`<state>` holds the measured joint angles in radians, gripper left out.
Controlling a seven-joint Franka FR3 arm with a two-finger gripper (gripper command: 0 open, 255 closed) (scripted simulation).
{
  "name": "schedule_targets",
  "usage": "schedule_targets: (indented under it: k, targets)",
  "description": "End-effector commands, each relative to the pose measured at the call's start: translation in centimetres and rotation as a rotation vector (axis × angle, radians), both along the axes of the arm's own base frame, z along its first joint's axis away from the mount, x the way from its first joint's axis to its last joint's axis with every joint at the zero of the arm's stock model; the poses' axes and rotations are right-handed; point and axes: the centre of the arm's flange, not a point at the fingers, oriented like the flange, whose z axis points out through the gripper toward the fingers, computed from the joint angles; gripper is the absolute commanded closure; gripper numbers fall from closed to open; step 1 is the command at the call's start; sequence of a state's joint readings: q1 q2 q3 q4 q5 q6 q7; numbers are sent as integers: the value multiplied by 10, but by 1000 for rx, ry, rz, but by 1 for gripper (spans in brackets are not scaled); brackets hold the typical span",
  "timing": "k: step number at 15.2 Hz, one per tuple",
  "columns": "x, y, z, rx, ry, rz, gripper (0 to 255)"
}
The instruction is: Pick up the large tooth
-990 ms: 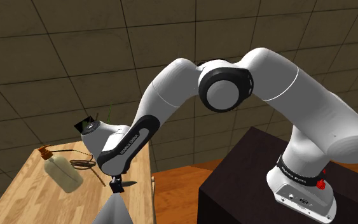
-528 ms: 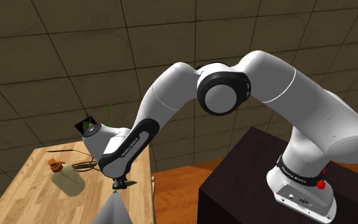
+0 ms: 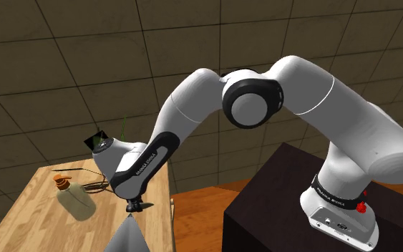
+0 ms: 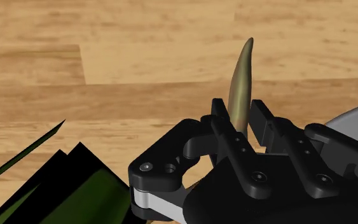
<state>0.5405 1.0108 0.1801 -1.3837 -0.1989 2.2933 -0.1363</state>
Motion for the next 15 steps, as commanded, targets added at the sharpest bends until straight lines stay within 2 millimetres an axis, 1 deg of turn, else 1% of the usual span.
schedule_targets:
  k: [1, 13, 15]
  targets:
    - [0, 0, 10, 0, 0, 0, 255]
    - [0, 0, 73, 0, 0, 0, 255]
    - [0, 0, 74, 0, 0, 0, 255]
